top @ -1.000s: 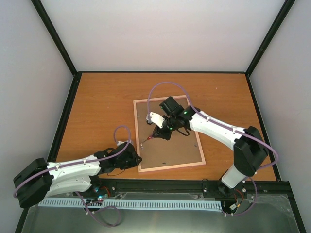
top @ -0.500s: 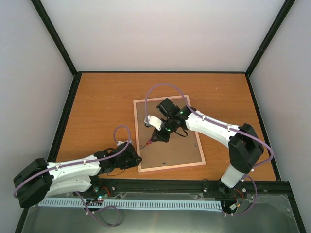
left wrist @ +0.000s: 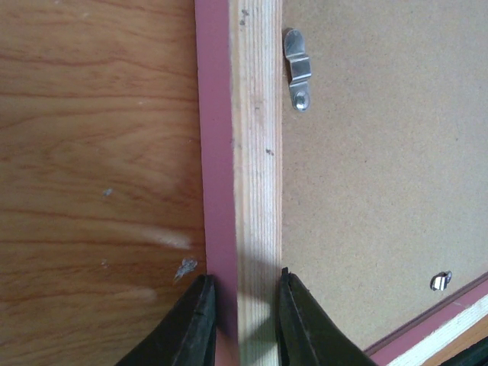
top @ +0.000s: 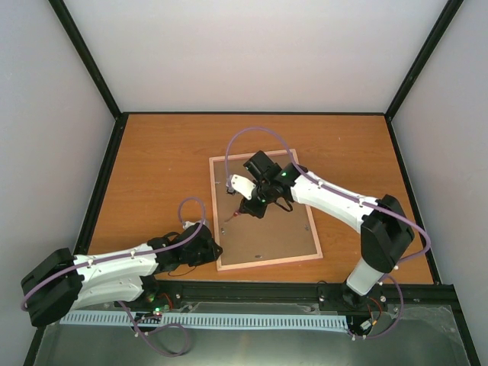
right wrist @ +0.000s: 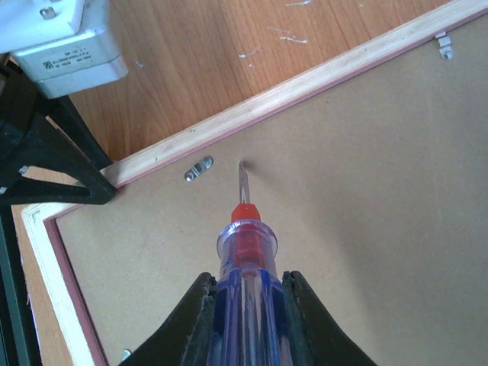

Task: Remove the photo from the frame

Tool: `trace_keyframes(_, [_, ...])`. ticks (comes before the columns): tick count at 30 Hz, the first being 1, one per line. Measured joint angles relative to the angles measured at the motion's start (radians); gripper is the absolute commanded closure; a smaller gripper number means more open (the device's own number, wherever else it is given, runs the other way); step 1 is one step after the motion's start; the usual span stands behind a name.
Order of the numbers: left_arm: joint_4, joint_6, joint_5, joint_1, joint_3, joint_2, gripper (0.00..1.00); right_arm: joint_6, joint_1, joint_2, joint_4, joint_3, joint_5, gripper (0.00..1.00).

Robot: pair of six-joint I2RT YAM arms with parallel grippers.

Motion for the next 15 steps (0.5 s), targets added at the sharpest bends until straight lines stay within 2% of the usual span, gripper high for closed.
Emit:
trace_keyframes(10, [-0.003, 0.005, 0.002, 0.000, 0.004, 0.003, 0.97, -0.033, -0.006, -0.051, -0.093, 0.003, 0.011, 0.97])
trace_keyframes(12, [0.000, 0.004, 0.005, 0.000, 0.007, 0.010, 0.90, -0.032, -0.026, -0.066, -0.117, 0.003, 0.005, 0.97])
trace_keyframes(15, [0.034, 0.002, 0.008, -0.006, 0.013, 0.040, 0.66, -0.027, -0.115, -0.108, -0.162, 0.003, -0.028, 0.97])
